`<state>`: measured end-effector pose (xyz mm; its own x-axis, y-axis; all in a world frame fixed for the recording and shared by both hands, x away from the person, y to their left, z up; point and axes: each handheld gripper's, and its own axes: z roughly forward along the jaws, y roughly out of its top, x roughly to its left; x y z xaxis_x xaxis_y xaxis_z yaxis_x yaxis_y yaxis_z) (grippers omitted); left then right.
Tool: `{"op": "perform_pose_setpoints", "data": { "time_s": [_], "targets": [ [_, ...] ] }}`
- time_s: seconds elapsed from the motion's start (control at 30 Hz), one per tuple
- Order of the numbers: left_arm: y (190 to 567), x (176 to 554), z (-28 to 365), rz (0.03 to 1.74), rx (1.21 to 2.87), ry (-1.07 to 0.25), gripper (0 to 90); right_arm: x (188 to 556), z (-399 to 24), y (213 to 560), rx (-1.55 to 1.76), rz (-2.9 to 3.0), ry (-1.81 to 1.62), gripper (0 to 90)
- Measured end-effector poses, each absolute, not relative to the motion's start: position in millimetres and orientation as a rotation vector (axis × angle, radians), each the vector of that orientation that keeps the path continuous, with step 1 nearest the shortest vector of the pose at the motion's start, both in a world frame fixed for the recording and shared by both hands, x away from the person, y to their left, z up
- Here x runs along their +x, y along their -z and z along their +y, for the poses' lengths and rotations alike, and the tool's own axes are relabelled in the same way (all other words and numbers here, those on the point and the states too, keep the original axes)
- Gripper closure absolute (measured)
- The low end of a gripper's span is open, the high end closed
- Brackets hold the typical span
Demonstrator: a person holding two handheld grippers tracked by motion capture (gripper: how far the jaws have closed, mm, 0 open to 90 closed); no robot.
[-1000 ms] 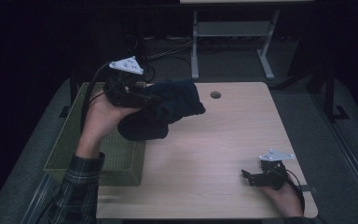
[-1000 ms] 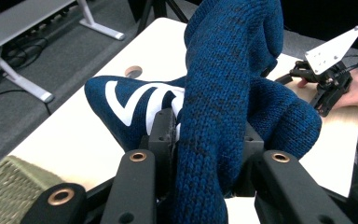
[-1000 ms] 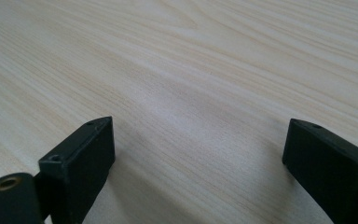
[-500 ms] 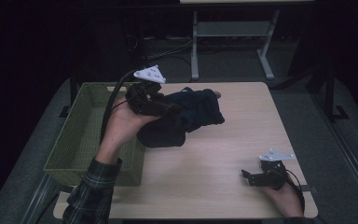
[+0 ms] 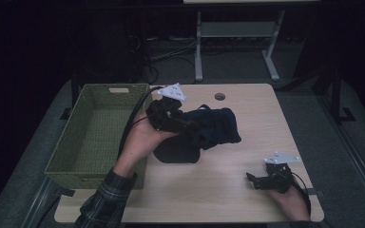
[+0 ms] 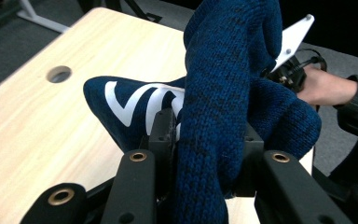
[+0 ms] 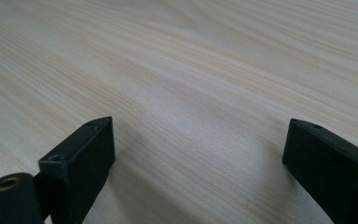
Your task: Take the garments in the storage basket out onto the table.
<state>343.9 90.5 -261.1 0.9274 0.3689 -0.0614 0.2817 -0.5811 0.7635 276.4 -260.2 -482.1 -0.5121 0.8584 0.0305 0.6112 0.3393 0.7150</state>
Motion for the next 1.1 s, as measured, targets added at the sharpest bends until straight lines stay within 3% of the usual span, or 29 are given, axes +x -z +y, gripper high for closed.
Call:
{"op": "perform_pose_setpoints", "data": {
  "time_s": [0.6, 1.1],
  "targets": [
    [310.3, 337.6, 58.6, 0.456, 2.183, 0.021, 67.4, 276.7, -261.3, 482.2, 1.287, 2.265, -0.979, 8.7],
    [355.3, 351.7, 58.7, 0.517, 2.200, 0.073, 67.3, 276.7, -261.3, 482.2, 1.289, 2.267, -0.980, 8.8]
  ]
}}
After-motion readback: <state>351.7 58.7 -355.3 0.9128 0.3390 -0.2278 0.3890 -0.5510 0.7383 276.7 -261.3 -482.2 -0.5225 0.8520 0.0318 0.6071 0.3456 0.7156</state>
